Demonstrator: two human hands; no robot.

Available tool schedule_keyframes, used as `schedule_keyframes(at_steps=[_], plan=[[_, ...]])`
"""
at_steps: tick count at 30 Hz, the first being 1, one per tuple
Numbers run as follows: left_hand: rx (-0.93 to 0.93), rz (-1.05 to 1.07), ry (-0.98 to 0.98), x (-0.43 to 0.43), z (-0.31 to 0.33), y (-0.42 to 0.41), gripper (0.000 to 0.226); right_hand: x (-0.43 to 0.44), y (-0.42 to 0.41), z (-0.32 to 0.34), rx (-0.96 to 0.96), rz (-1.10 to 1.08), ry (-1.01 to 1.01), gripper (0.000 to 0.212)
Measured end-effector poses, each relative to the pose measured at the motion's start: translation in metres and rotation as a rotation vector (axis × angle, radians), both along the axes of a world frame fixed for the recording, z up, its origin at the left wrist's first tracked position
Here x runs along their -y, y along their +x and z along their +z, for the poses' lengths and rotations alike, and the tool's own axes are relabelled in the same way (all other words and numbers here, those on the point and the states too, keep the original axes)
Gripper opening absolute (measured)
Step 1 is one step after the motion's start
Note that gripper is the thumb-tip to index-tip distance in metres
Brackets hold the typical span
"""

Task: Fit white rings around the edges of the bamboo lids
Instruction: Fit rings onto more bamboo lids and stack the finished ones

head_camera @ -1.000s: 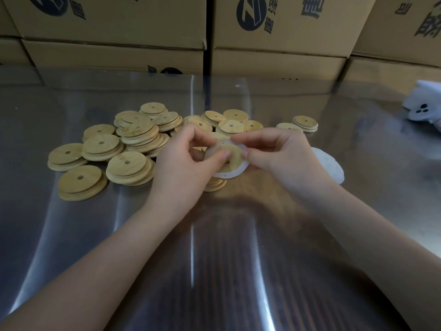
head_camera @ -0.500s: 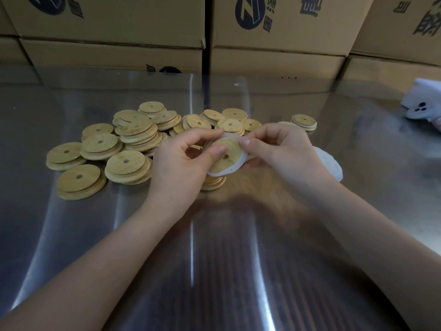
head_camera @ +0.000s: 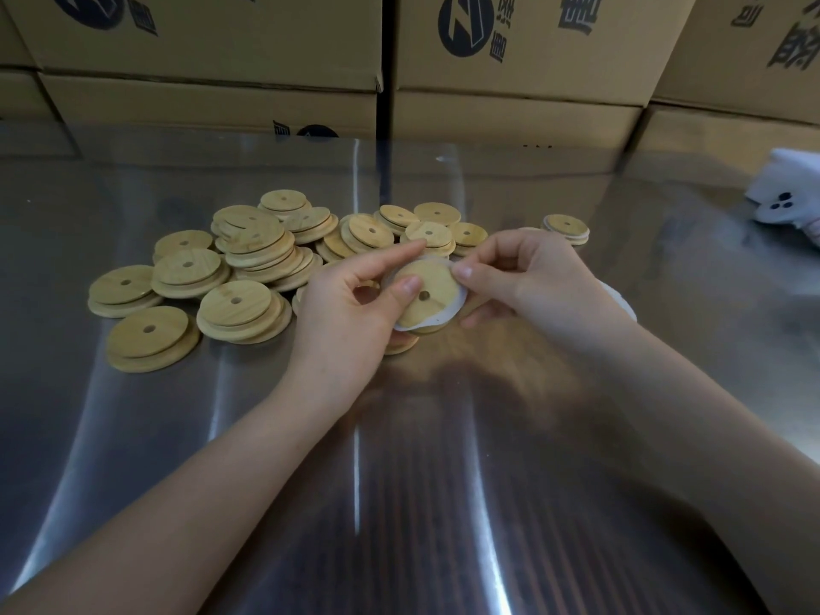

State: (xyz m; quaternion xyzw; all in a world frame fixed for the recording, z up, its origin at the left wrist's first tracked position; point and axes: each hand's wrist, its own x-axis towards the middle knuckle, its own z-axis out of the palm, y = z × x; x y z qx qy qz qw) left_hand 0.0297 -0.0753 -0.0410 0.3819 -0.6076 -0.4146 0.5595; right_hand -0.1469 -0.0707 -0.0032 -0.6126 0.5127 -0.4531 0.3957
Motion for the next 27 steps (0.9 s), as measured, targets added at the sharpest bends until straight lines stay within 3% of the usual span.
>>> schedule_keyframes(at_steps=[8, 13, 19, 27], plan=[[-0.011, 0.013, -0.011, 0.001, 0.002, 0.002, 0.030, -0.003, 0.011, -0.008, 0.025, -0.047, -0.009, 0.011], [0.119, 0.010, -0.039, 0.001, 0.002, 0.002, 0.029, -0.002, 0.014, -0.016, -0.035, -0.148, -0.148, 0.016], [0.260, 0.025, -0.132, -0.003, 0.005, 0.001, 0.030, -0.003, 0.015, -0.018, -0.165, -0.119, -0.262, 0.013], [0.237, -0.017, -0.099, 0.000, 0.008, 0.005, 0.037, -0.003, 0.013, -0.009, 0.015, -0.079, -0.091, 0.008]])
